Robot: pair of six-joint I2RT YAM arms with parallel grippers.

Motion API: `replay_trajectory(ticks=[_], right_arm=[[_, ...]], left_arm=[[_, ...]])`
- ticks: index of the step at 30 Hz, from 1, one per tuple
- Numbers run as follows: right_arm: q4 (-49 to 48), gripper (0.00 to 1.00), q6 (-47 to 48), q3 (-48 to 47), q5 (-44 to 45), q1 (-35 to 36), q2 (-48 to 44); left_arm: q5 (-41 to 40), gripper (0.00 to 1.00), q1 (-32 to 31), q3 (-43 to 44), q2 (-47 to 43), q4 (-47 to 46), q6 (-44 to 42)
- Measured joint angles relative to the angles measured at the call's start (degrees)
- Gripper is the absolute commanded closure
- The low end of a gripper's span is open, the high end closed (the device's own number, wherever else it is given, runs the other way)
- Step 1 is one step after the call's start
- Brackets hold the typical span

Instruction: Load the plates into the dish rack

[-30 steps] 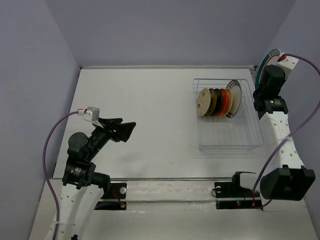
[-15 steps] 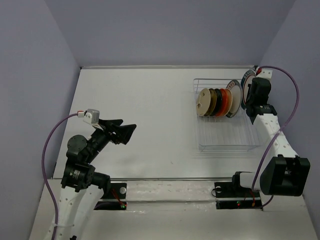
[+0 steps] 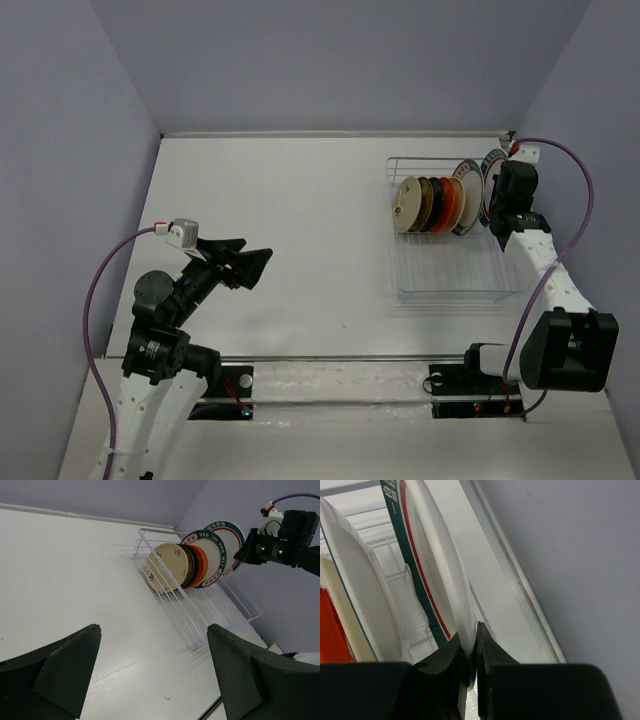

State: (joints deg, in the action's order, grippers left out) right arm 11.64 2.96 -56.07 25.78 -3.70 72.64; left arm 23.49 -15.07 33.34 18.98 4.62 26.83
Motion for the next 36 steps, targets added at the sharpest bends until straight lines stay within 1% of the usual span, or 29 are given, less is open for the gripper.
replay_trajectory(ticks=[1, 2, 4, 5, 8, 9, 10, 11, 14, 19, 20, 21, 23, 27, 28, 31, 32, 36], right_arm=[[0.0, 0.74, -0.1, 0.0, -0.1, 0.0, 0.0], [0.0, 0.65, -0.4, 0.0, -0.2, 0.0, 0.2], [-0.1, 0.55, -1.7, 0.0, -0.7, 0.0, 1.0], [-0.1, 0.43, -2.4, -0.1, -0.9, 0.0, 1.9], [0.5, 0.29, -4.1, -0.6, -1.0, 0.0, 4.0], [1.6, 0.21, -4.9, -1.0, -0.8, 0.0, 4.7], [2.2, 0.18, -5.4, -1.5, -0.6, 0.0, 5.0], [3.4, 0.12, -6.2, -2.5, -0.2, 0.0, 5.1], [6.4, 0.02, -8.9, -7.0, 1.4, 0.0, 4.8], [9.4, 0.0, -14.8, -14.2, 0.5, 0.0, -0.5], [9.4, 0.05, -16.1, -14.9, -0.6, 0.0, -2.8], [9.4, 0.0, -17.6, -15.2, -2.2, 0.0, -5.3], [9.5, 0.0, -19.8, -15.2, -5.8, 0.0, -9.8], [9.0, 0.0, -23.4, -14.2, -15.7, 0.0, -18.2], [9.0, 0.0, -24.9, -12.7, -20.5, 0.0, -21.0], [7.9, 0.0, -27.4, -8.5, -29.8, 0.0, -27.1], [7.5, 0.0, -28.9, -6.1, -34.2, 0.0, -30.4], [7.0, 0.0, -31.3, -1.0, -42.3, 0.0, -40.8]], left_arm=[[0.0, 0.01, 0.0, 0.0, 0.0, 0.0, 0.0], [0.0, 0.01, 0.0, 0.0, 0.0, 0.0, 0.0], [0.0, 0.01, -0.2, 0.0, 0.0, 0.0, 0.0], [0.0, 0.01, -0.3, 0.0, 0.0, 0.0, 0.0], [0.0, 0.01, -0.3, 0.0, 0.0, 0.0, 0.0], [-0.1, 0.01, -0.3, 0.0, 0.0, 0.0, 0.0], [-0.1, 0.01, -0.3, 0.0, 0.0, 0.0, 0.0], [-0.2, 0.01, -0.3, 0.0, 0.0, 0.0, 0.0], [-0.3, 0.01, -0.3, 0.0, 0.1, 0.0, 0.0], [-0.8, 0.01, -0.3, 0.0, 0.8, 0.2, 0.0], [-0.8, 0.01, -0.3, 0.0, 1.0, 0.3, 0.0], [-1.0, 0.01, -0.3, 0.0, 1.2, 0.4, 0.0], [-1.2, 0.01, -0.3, 0.0, 1.3, 0.6, 0.0], [-2.3, 0.01, -0.3, 0.0, 1.4, 0.9, 0.0], [-2.6, 0.01, -0.3, 0.0, 1.4, 0.9, 0.0], [-3.8, 0.01, -0.3, 0.0, 1.6, 0.9, 0.0], [-4.2, 0.01, -0.3, 0.0, 1.7, 0.9, 0.0], [-5.0, 0.01, -0.3, 0.0, 2.2, 0.9, 0.0]])
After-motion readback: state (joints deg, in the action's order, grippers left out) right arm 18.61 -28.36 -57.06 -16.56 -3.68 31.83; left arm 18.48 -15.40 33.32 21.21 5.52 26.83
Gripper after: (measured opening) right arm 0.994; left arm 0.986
